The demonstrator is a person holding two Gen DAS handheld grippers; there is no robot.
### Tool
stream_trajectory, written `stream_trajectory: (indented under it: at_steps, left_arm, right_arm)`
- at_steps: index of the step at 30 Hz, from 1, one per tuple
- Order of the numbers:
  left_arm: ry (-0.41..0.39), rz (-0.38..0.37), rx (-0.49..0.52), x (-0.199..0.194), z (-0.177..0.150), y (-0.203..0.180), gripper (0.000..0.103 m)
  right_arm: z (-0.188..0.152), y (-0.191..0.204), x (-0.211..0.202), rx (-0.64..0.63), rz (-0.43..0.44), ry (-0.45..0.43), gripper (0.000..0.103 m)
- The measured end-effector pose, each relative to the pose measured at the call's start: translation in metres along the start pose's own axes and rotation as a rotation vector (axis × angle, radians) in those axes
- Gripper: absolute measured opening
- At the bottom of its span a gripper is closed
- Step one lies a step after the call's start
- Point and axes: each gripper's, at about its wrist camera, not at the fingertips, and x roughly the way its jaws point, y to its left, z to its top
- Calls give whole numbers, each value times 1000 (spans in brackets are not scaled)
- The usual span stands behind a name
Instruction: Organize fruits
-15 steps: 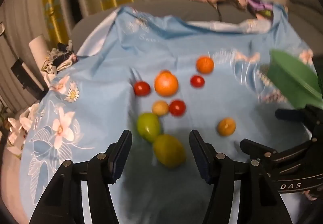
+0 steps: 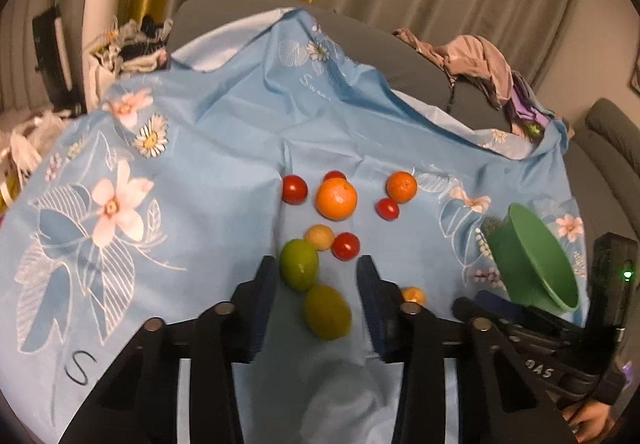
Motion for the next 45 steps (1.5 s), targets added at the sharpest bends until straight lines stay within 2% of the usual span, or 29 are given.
stream_trajectory:
  at_steps: [3, 7, 10, 11, 14, 16, 20, 23, 25, 29, 36, 39, 42, 43, 45]
  left_arm:
    - [33, -12, 16, 6, -2, -5, 39]
    - [57, 18, 0, 12, 1, -3, 39]
    - [69, 51, -19, 18, 15, -2, 39]
    - [80, 66, -9, 23, 20, -3, 39]
    - [120, 65, 22, 40, 30, -8, 39]
    - [160, 74, 43, 56, 41, -13, 39]
    - [217, 158, 105, 86, 52, -20, 39]
    - [264, 145, 106, 101, 48, -18, 39]
    - [284, 172, 112, 108, 46, -18, 39]
    - [298, 206, 129, 116, 43, -17, 39]
    - [317, 138, 45, 121, 43, -7, 39]
    - [313, 138, 43, 124, 43, -9, 39]
    - [312, 133, 34, 128, 41, -11, 35]
    - [320, 133, 29, 130, 40, -11, 28]
    - [300, 146, 36, 131, 40, -14, 27]
  right_arm:
    - [6, 11, 14, 15, -5, 35, 51]
    - [12, 15, 36, 42, 12, 81, 45]
    - [10, 16, 51, 31, -40, 162, 41]
    - [10, 17, 52, 27, -44, 165, 39]
    - [10, 18, 53, -6, -31, 138, 29]
    - [15, 16, 55, -13, -21, 127, 28]
    - [22, 1, 52, 25, -25, 97, 28]
    - [21, -7, 46, 62, -13, 86, 28]
    - [23, -11, 43, 81, -6, 79, 28]
    - [23, -8, 41, 79, 4, 76, 28]
    - [23, -8, 37, 88, 29, 78, 28]
    - [23, -9, 37, 100, 36, 79, 28]
    - [23, -8, 38, 99, 34, 80, 28]
    - [23, -9, 38, 101, 31, 79, 28]
    - [24, -9, 40, 105, 25, 80, 28]
